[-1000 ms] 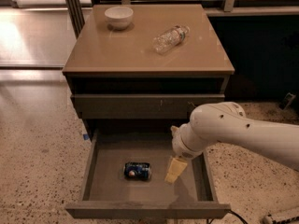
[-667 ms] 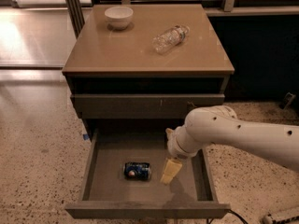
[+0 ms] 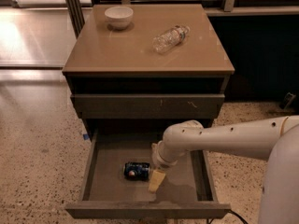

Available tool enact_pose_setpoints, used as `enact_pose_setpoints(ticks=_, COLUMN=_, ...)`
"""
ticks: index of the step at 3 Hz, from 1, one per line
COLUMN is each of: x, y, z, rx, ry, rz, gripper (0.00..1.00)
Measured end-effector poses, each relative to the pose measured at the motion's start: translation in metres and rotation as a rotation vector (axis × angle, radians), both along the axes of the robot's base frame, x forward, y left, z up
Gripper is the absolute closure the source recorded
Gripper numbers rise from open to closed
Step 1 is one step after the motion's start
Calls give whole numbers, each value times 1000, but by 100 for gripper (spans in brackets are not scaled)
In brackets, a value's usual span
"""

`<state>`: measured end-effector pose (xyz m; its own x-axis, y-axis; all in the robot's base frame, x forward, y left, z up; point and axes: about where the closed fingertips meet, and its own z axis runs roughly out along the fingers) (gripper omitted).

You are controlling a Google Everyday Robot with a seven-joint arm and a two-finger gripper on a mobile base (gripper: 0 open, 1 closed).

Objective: Pick pepsi can from middle drawer and place on counter

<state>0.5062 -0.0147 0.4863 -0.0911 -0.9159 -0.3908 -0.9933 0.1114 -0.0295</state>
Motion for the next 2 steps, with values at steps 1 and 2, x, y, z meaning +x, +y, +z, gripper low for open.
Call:
enact_pose_setpoints(ticks=1, x=1, y=2, z=-2, rx=7, ry=-1, rz=3, gripper=0)
enact_pose_setpoints(ticks=2, x=14, y=15, z=-17, rx=61, ry=-9, rz=27, gripper=0)
